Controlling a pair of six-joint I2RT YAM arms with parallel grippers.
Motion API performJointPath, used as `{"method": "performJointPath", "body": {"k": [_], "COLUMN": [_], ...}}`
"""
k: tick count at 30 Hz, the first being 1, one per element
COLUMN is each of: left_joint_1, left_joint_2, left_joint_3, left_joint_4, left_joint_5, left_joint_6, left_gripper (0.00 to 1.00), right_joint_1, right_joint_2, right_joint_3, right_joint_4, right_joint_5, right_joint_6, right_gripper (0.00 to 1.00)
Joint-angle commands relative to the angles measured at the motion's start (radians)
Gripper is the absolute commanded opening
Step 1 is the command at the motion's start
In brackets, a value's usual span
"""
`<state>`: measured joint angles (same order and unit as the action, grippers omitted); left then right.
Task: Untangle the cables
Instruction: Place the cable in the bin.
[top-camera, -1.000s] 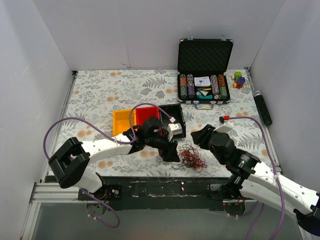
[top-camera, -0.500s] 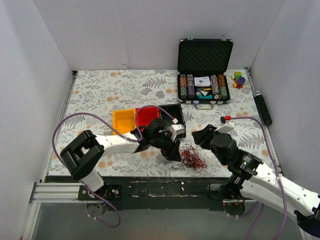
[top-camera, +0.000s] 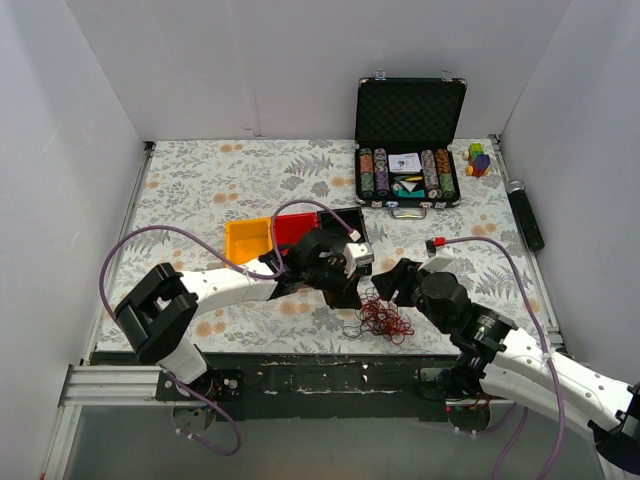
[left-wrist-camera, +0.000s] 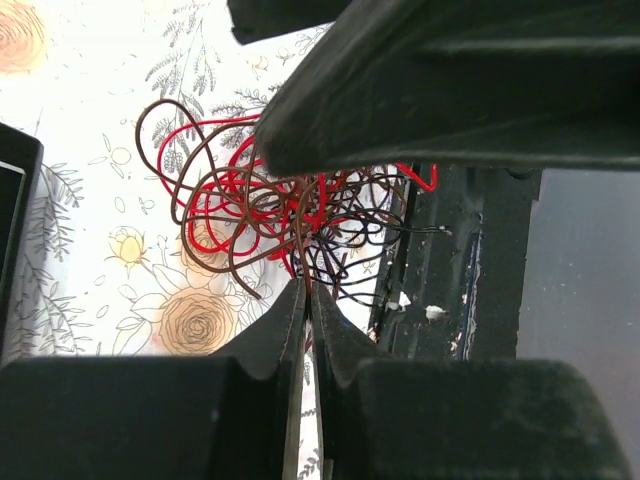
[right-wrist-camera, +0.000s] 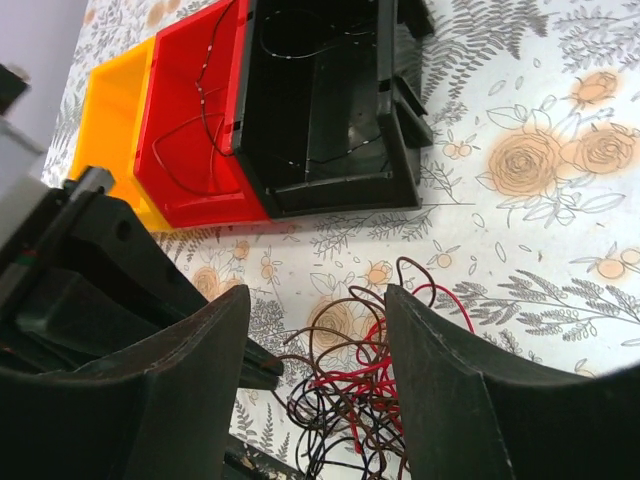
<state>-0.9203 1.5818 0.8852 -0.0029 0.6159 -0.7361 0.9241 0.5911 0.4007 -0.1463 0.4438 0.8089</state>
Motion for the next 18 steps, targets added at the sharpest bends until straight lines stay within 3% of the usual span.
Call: {"method": "performJointPath", "body": {"k": [1,13,18], "left_joint_1": [-0.005,-0.003,-0.005], "left_joint_2": [-0.124,-0.399,-0.421], "left_joint_3": [0.061,0.138,0.159], "left_joint_4": [-0.133,-0.399,-0.419], "left_joint_5": [-0.022,0.025,0.015], "left_joint_6": [0.142,0.421,0.428], "left_gripper": [0.02,0.03,0.03], "right_joint_1": [0.004,0.004,0.002], "right_joint_2": [0.022,0.001,-0.033], "right_joint_3": [0.015,0.059,0.059], "right_joint_4": [0.106,0.103,0.123], "right_joint_5": [-0.069,-0.093,-0.122], "right_joint_6": [-0.072,-0.148,-0.175], "right_gripper": [0.67,0.73,0.73]}}
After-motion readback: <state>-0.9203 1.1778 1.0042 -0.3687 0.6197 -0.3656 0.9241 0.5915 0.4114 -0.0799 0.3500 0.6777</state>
